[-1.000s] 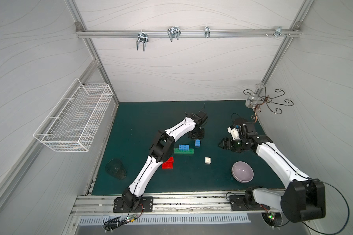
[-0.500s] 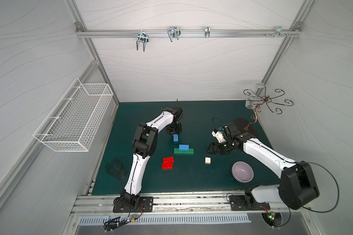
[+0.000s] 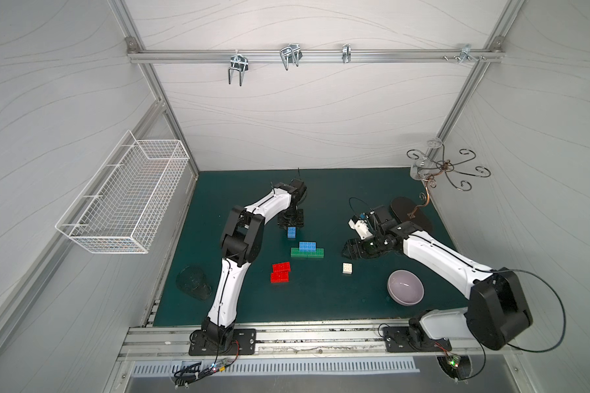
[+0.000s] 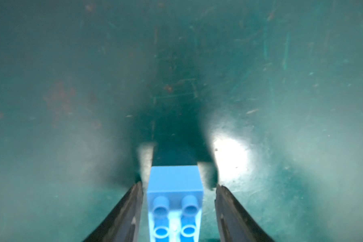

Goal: Assemble a small pinwheel with lego
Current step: Pick up the lego brick from the center of the board.

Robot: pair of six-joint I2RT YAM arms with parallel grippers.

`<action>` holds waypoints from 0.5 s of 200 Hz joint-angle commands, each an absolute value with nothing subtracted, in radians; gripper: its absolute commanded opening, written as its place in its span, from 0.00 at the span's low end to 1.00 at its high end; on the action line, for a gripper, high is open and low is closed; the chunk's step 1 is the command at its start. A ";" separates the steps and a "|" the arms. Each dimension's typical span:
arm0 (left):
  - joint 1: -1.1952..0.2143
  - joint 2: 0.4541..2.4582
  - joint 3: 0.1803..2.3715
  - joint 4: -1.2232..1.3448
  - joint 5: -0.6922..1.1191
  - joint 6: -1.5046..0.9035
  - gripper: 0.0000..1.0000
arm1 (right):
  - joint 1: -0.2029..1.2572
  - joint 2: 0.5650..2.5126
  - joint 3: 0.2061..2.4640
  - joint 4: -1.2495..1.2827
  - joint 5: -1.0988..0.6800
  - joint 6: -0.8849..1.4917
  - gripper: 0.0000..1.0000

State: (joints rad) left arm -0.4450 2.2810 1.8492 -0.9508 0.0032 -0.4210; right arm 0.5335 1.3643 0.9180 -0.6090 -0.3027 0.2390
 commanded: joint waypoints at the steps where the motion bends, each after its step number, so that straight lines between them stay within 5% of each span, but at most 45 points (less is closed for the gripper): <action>1: -0.440 2.314 1.903 -1.000 -0.057 -0.411 0.57 | 0.561 1.377 0.952 -0.624 -0.282 0.248 0.79; 100: -0.434 2.361 1.988 -0.986 -0.057 -0.382 0.57 | 0.578 1.381 0.974 -0.641 -0.267 0.244 0.79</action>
State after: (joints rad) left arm -0.4381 2.3283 1.9411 -0.9852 -0.0490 -0.3943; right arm 0.5701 1.3727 0.9516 -0.6155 -0.2806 0.2390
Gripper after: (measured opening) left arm 0.567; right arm 0.792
